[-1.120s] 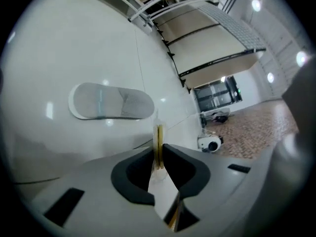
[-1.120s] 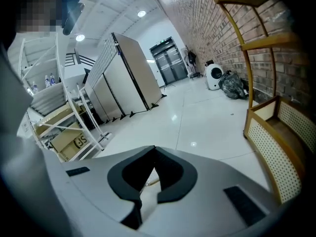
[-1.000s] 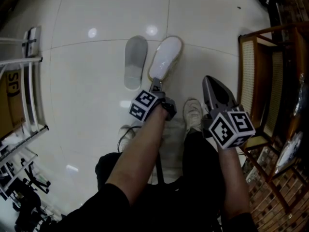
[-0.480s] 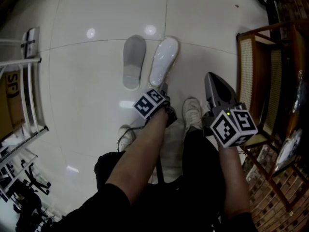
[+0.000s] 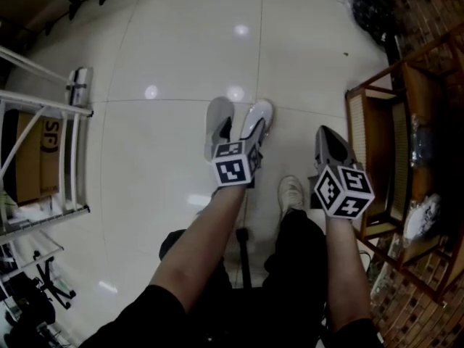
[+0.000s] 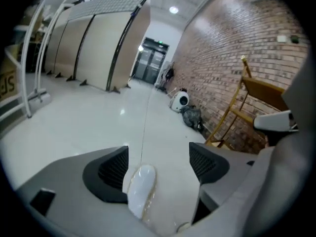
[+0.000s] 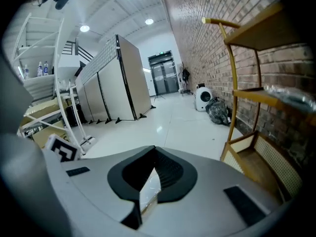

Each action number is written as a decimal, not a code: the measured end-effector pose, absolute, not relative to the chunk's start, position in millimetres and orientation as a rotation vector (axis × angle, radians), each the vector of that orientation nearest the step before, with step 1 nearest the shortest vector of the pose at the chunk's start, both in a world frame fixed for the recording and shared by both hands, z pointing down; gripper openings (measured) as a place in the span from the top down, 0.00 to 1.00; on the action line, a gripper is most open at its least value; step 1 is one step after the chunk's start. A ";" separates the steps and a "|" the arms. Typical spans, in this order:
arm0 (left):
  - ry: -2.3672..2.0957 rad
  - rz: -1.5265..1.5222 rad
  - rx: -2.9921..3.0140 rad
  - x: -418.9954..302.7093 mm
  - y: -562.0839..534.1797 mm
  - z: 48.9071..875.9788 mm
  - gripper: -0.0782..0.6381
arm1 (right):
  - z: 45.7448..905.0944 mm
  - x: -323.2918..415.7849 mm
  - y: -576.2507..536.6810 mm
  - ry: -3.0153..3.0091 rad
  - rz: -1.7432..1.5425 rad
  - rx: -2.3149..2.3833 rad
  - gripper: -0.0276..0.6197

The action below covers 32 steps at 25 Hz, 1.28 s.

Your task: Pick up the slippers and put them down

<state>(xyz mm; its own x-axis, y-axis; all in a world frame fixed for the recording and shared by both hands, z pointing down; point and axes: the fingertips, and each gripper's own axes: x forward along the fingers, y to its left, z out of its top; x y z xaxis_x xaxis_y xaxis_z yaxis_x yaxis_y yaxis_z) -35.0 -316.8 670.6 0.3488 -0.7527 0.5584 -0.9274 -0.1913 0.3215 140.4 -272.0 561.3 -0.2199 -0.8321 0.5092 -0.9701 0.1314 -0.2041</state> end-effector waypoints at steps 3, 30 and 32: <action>-1.489 0.347 2.200 -44.1 -324.9 584.8 0.35 | 520.6 146.3 -268.5 -2.162 0.647 1.803 0.94; -1.606 -0.288 2.618 -111.0 -114.8 246.2 0.87 | 252.9 149.2 -92.0 -2.527 0.043 1.971 0.94; -1.612 -0.287 2.607 -122.0 -100.6 252.7 0.87 | 259.6 138.6 -80.3 -2.533 0.027 1.948 0.94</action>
<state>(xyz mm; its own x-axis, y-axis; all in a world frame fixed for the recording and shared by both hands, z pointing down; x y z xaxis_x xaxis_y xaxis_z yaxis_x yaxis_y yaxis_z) -122.0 -100.6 252.7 0.4348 -0.8918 -0.1250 -0.8800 -0.4503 0.1509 138.6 -80.3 259.6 -0.2560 -0.9661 -0.0322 -0.9652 0.2573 -0.0459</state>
